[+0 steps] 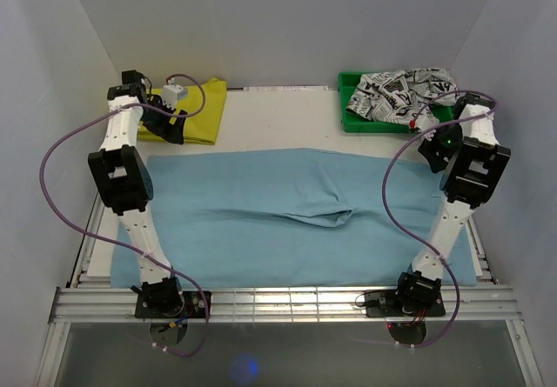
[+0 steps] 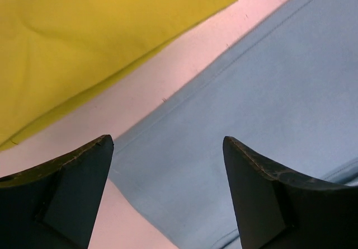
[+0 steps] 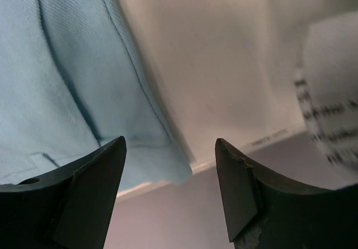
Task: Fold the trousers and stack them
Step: Fold the trousers
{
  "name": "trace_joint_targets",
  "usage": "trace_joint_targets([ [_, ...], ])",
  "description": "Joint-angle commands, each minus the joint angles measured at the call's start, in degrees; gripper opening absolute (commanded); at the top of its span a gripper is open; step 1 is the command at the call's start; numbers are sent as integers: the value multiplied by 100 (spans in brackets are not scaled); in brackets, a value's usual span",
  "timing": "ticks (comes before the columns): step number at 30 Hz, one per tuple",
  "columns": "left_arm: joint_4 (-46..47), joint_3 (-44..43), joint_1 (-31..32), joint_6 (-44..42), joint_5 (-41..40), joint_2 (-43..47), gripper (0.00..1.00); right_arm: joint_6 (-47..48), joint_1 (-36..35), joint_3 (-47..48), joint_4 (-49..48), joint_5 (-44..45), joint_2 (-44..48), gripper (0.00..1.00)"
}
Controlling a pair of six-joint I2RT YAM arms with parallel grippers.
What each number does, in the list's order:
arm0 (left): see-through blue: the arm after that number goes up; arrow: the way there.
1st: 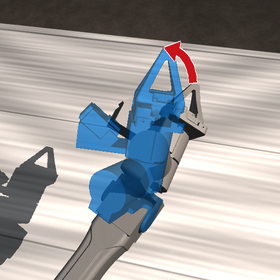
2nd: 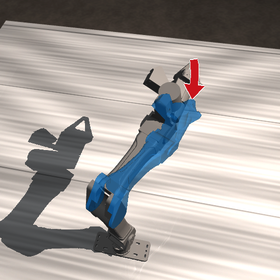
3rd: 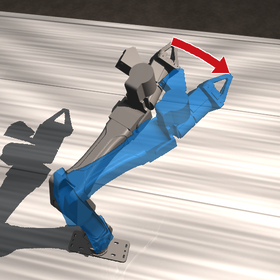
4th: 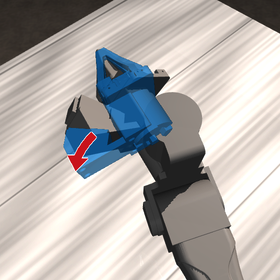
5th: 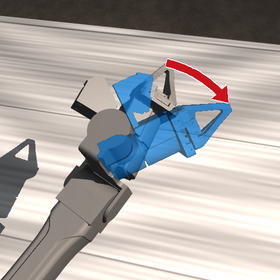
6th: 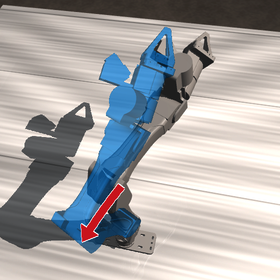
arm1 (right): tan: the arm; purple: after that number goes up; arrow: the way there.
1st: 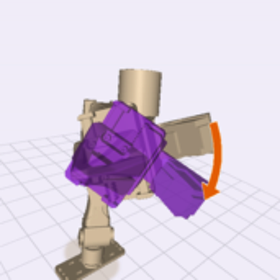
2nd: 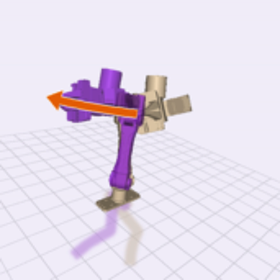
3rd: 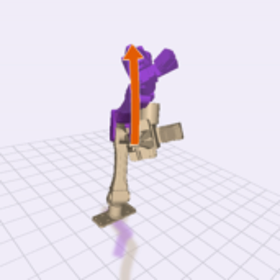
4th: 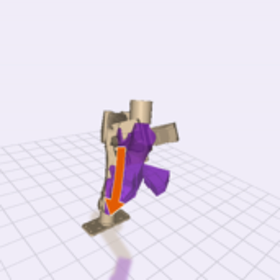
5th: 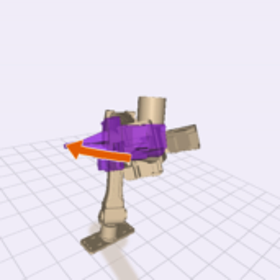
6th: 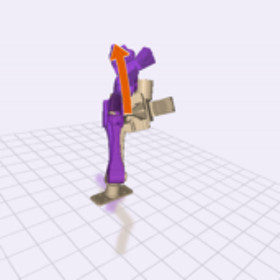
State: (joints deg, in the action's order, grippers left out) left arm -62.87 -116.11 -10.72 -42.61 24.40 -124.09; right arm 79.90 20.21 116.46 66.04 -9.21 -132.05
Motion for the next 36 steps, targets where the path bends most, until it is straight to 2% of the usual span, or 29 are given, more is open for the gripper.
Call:
trace_joint_targets([
  [1,161,-394,-140,69,380,-167,91,289,-70,8,86,-107,-268,71],
  [4,197,-586,-334,-255,539,-299,90,333,-78,-27,-30,-55,-488,64],
  [6,-197,-841,-431,-765,592,-606,87,455,-96,-27,110,15,-629,52],
  [9,-734,-1439,-475,-1169,565,-1133,84,666,-131,-202,295,139,-629,45],
  [11,-1007,-1695,-483,-1337,548,-1310,82,737,-131,-299,330,148,-559,43],
  [20,-1464,-1185,-528,-2488,197,-1512,73,878,-166,-555,506,227,-409,32],
  [25,-1395,-1027,-598,-2673,-146,-1696,68,817,-227,-660,480,297,-374,18],
  [27,-1386,-1045,-589,-2726,-287,-1741,65,782,-245,-721,454,350,-357,8],
  [30,-1280,-1027,-589,-2779,-488,-1785,57,720,-280,-748,392,376,-304,8],
  [33,-1271,-1027,-607,-2893,-516,-1759,54,659,-280,-687,339,385,-269,8],
  [35,-1219,-1018,-607,-2946,-481,-1715,55,641,-289,-660,278,376,-234,8],
  [36,-1010,-1027,-633,-2859,-419,-1654,64,632,-281,-660,260,376,-216,8],
])
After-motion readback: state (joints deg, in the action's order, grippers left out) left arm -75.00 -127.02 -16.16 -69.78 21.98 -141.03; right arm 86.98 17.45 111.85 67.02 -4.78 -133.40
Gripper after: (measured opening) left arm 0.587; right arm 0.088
